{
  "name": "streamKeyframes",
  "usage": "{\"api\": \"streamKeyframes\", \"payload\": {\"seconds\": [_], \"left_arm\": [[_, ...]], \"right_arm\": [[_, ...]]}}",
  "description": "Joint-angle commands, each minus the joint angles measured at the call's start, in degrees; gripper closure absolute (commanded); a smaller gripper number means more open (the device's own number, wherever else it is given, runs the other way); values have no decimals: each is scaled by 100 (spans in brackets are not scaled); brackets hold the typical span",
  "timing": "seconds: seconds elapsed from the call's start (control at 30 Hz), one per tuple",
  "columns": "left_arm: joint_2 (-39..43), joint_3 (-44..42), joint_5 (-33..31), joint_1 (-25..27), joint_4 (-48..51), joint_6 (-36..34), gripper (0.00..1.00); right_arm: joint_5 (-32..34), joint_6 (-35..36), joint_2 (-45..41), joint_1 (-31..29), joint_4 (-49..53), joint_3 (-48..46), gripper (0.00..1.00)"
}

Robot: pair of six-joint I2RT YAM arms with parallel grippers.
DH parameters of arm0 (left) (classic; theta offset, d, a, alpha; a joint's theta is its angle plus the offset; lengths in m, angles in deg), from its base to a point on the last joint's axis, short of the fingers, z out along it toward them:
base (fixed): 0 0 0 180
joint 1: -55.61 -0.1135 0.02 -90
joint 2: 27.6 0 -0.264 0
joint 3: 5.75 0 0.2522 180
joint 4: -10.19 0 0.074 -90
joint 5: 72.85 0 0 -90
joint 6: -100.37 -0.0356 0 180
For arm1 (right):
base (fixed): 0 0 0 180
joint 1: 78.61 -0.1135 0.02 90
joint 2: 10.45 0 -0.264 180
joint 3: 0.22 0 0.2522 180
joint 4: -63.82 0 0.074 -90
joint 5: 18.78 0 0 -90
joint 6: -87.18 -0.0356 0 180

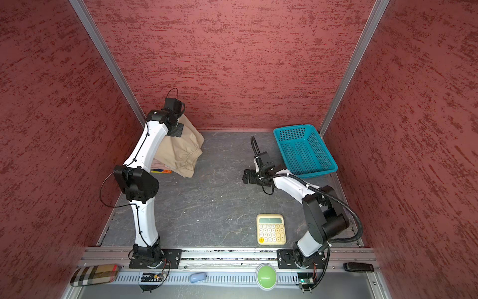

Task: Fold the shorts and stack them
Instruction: 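Grasp the folded beige shorts with the left gripper and place them on the pink garment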

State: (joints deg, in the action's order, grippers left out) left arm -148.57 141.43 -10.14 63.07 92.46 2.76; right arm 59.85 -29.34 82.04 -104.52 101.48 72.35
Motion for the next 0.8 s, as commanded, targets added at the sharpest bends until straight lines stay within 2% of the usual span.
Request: {"api": "streamKeyframes", "payload": {"seconds": [0.0, 0.2, 0.4, 0.5, 0.63, 0.67, 0.7, 0.73, 0.77], "left_arm": [[258, 254, 42, -184, -123, -152, 100], [222, 159, 461, -701, -523, -165, 100], [227, 184, 1932, -1382, -716, 368, 100], [346, -76, 2301, -1652, -1108, 523, 100], [87, -346, 2675, -2011, -1537, 542, 100], [-36, -353, 2675, -2082, -1559, 583, 87], [-177, -338, 2680, -2160, -1558, 629, 61], [-284, -353, 2694, -2219, -1575, 674, 59], [-403, -387, 2761, -2299, -1584, 724, 63]], "right_arm": [[6, 68, 148, 20, 27, 268, 1], [-132, 67, 424, 16, 22, 537, 1], [-84, 106, 550, 20, 158, 680, 1], [-108, 89, 667, 16, 176, 786, 1], [-163, 90, 777, 16, 209, 903, 1], [-157, 92, 780, 16, 232, 921, 1], [-154, 117, 780, 16, 270, 952, 1], [-154, 154, 776, 20, 281, 965, 1], [-163, 190, 745, 25, 289, 979, 1]]}}
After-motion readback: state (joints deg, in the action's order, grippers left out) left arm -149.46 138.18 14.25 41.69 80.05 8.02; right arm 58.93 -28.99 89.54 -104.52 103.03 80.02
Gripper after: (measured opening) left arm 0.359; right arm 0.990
